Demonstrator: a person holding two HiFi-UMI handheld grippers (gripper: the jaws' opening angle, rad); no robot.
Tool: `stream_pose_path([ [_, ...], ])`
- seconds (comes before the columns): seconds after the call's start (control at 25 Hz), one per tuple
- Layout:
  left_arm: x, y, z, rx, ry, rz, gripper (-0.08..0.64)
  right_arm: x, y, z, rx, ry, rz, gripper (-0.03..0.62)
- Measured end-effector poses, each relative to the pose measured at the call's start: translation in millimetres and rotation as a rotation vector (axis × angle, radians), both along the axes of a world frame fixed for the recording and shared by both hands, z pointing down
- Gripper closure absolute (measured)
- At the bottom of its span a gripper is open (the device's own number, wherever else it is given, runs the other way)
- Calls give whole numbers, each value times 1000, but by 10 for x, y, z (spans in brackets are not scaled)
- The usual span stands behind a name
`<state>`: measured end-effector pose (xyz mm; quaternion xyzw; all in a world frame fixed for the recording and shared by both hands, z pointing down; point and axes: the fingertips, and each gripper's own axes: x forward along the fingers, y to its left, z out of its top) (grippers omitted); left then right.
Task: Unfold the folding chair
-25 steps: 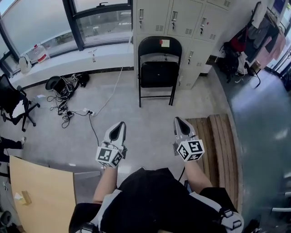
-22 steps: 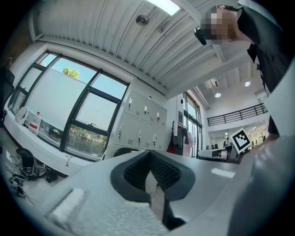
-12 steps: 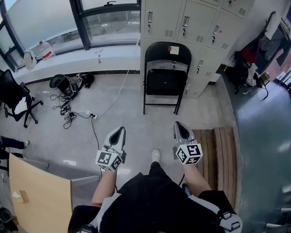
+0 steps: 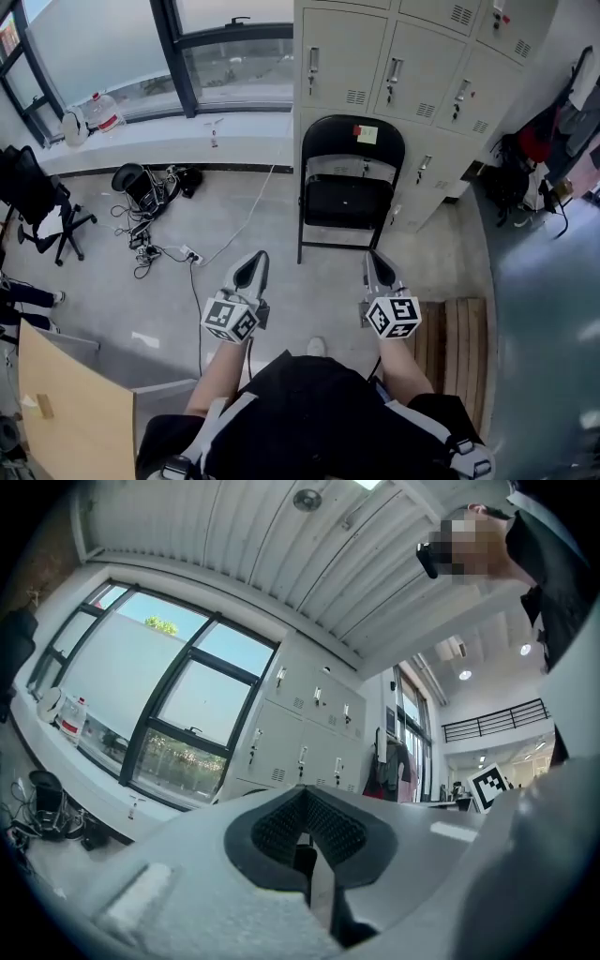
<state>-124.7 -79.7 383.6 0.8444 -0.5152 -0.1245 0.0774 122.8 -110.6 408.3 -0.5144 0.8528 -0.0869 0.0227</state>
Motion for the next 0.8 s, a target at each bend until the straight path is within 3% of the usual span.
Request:
stream_pose_path([
  [0.2,99,-469,-31,1,23,-34,558,355,-410,6,-25,-63,33,588],
  [0.4,315,-810,-19,-8,56,-46,558,593,-640,91,-52,-63,45,588],
  [0.6,553,-972,66,-18,11,2,558,557,-778,184,-58,-122,5,588],
  [0.8,436,-1210,338,-76,13,-11,558,449,-1024,332,-82,-93,-4,586],
])
